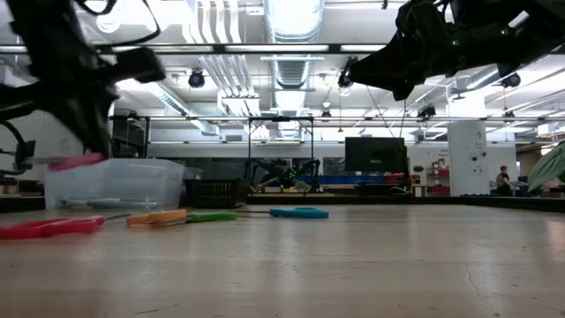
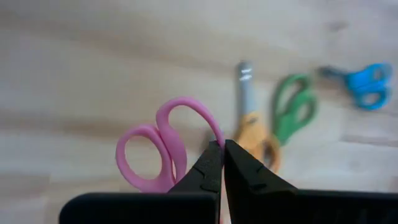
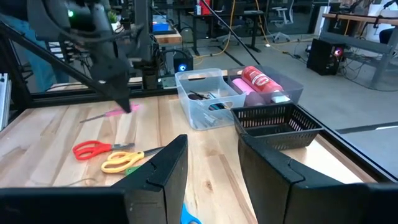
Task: Pick & Place Paint Supplies
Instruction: Put the pink scissors into the right black bin
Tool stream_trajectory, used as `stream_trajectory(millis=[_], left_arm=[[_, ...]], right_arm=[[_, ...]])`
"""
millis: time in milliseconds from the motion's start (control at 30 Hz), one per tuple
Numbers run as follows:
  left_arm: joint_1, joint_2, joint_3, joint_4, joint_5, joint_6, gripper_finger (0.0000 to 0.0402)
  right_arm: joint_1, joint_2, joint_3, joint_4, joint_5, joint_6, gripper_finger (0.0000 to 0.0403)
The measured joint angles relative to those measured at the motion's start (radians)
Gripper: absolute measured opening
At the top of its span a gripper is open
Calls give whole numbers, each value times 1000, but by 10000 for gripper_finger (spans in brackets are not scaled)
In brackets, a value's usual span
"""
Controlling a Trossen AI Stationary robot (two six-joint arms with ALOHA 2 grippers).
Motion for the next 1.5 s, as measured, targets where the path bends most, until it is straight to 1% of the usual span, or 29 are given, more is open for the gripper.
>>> stream_trajectory(millis=[133,300,533,667,767,867,967,1200,1433,1500], left_arm=[[62,1,88,-60,-84,155,2],[184,1,175,-64,-138,412,2],[432,1,253,-39,-123,714,2],[579,1,272,57,-61,929,2],[671,13,280,104,-10,1045,2],[751,28,297,132,46,1119,2],[807,59,323,133,75,1193,2],[848,201,448,113,85,1340,2],[898,355,555,79,85,1411,2],[912,393,578,68,85,1411,2]], right_arm=[[0,0,0,0,0,-1,141],[0,0,0,0,0,-1,141],[0,0,0,0,0,1,141],[0,0,0,0,0,0,141],[0,0,0,0,0,0,141],[0,0,0,0,0,1,141],[0,0,0,0,0,-1,141],[0,0,0,0,0,-1,141],[0,0,0,0,0,1,141],[0,0,0,0,0,1,141]])
